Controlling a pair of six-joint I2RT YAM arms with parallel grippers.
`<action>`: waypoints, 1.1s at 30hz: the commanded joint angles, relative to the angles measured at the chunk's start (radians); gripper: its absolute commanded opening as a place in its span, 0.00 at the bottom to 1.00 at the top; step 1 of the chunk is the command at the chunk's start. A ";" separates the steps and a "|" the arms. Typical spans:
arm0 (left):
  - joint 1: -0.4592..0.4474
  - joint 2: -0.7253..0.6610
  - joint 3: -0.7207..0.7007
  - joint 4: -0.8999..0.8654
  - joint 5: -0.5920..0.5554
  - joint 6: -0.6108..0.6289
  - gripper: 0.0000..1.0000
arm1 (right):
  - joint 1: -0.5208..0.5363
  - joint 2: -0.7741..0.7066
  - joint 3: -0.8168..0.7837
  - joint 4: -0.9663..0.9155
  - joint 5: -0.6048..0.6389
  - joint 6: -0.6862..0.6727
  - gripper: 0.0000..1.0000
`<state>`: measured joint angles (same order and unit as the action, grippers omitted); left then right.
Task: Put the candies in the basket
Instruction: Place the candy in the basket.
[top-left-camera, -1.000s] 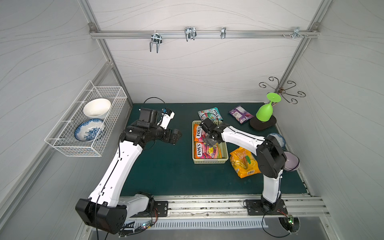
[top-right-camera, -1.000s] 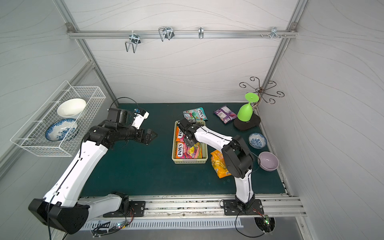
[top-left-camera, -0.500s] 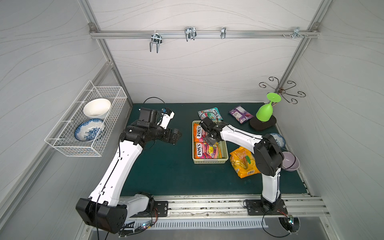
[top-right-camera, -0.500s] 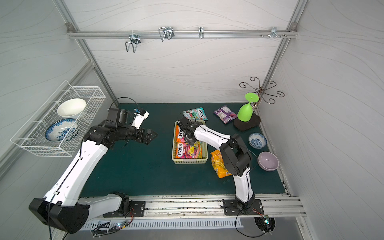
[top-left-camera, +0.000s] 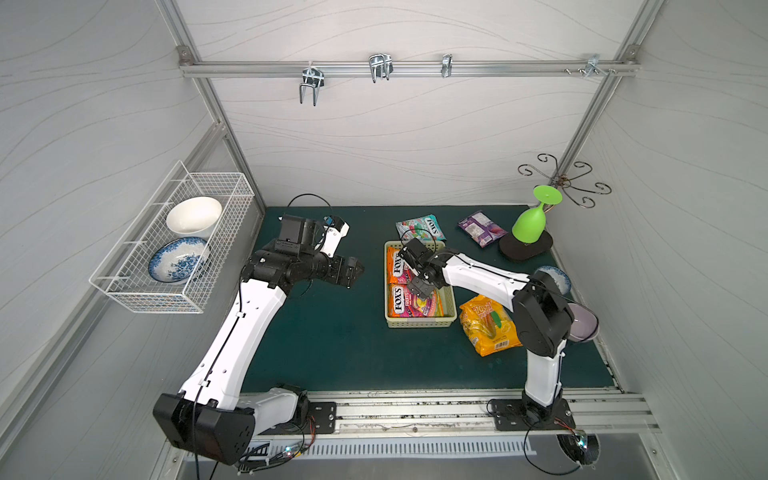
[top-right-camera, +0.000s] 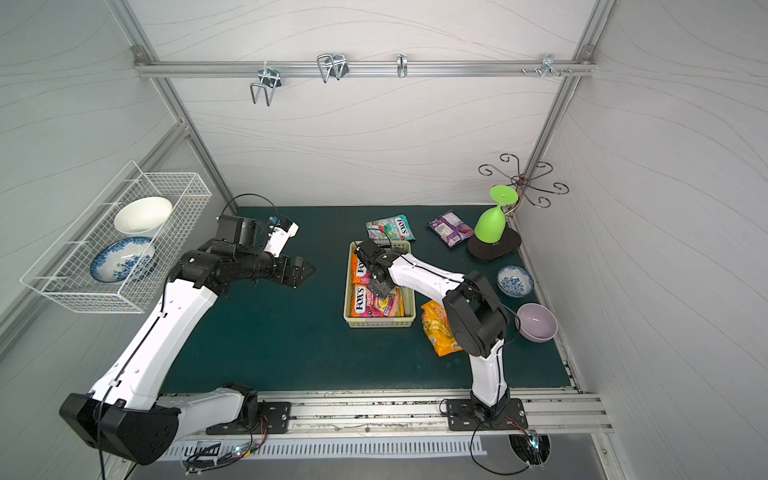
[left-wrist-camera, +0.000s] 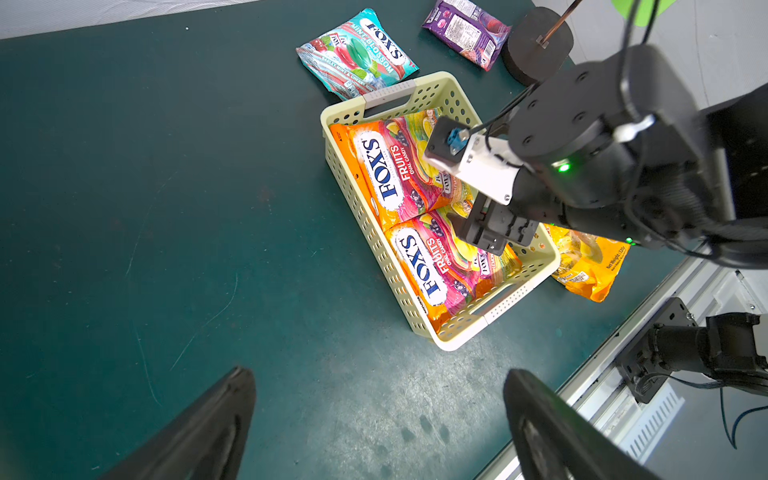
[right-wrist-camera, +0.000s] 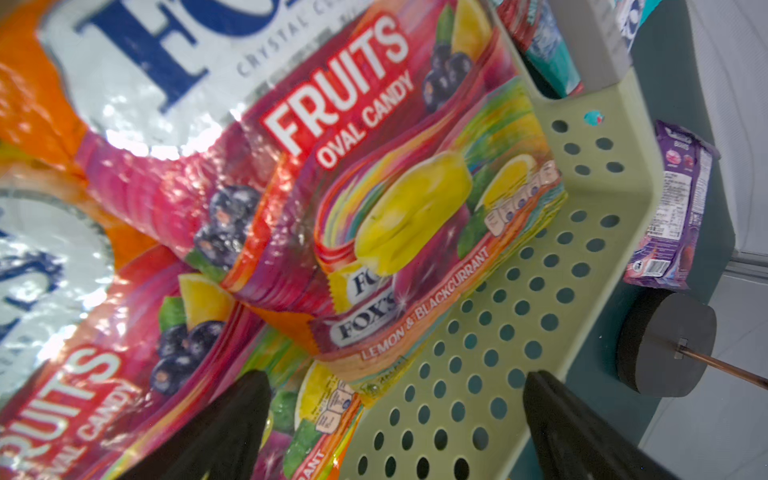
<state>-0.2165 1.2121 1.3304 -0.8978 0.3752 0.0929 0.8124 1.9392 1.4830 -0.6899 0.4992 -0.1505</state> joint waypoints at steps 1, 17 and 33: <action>0.005 0.004 0.003 0.051 0.010 -0.007 0.98 | -0.002 0.033 -0.004 -0.016 0.016 -0.007 0.98; 0.014 0.006 0.006 0.047 0.019 -0.010 0.98 | -0.038 0.081 0.076 -0.013 0.132 -0.066 0.98; 0.014 0.003 0.014 0.038 0.019 -0.008 0.98 | -0.092 -0.046 0.214 -0.175 -0.065 0.056 0.99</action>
<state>-0.2092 1.2156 1.3209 -0.8719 0.3786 0.0891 0.7574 1.9038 1.6653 -0.8112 0.4793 -0.1291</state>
